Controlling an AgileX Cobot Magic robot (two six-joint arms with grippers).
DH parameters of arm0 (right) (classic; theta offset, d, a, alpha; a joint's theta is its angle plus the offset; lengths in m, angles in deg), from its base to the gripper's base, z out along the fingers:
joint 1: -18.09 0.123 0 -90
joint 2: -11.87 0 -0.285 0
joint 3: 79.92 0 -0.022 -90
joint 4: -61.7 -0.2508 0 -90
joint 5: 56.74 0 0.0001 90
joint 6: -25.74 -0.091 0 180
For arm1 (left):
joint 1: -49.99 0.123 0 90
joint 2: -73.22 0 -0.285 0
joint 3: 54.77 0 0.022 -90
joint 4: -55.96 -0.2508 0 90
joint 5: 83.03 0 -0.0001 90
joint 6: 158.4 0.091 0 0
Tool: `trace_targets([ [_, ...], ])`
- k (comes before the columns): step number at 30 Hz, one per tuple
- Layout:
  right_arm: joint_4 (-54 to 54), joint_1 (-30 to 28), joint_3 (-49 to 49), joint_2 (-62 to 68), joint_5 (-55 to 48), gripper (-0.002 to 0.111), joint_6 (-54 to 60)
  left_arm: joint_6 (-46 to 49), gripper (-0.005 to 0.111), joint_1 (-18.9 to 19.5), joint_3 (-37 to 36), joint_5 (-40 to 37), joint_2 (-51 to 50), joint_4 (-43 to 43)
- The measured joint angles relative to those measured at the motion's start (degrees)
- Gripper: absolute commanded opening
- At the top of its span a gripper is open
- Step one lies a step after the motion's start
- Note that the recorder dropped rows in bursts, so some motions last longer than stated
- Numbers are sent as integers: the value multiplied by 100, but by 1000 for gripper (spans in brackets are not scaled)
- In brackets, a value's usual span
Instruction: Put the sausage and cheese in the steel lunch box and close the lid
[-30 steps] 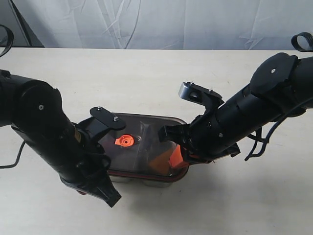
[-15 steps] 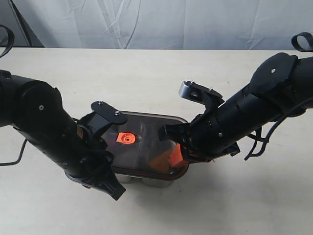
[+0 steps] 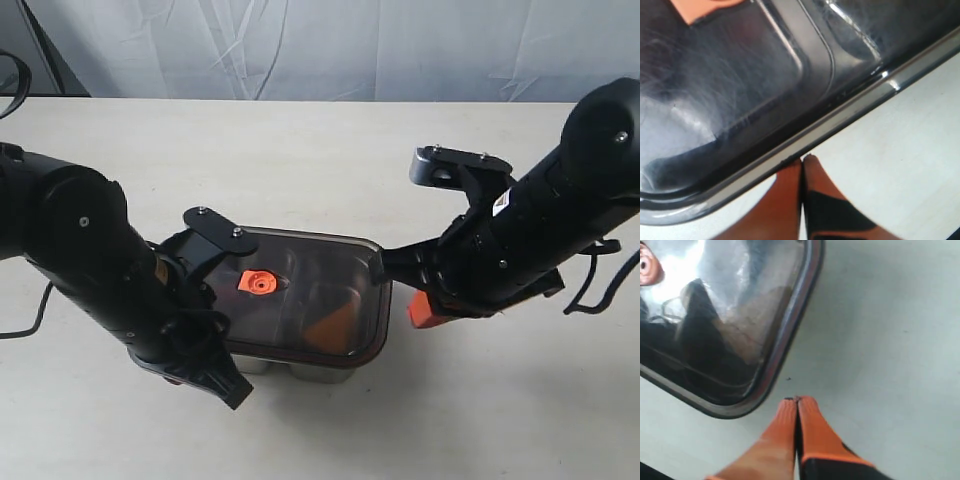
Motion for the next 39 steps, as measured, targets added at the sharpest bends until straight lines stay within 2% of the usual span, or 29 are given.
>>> trace_targets([
  [10, 262, 13, 0, 226, -443, -1, -296, 0, 0, 0, 0, -14, 0, 0],
  [18, 163, 236, 0, 450, -351, -1, -345, 0, 0, 0, 0, -23, 0, 0],
  [39, 9, 252, 0, 511, -29, -1, -390, -8, 0, 0, 0, -37, 0, 0],
])
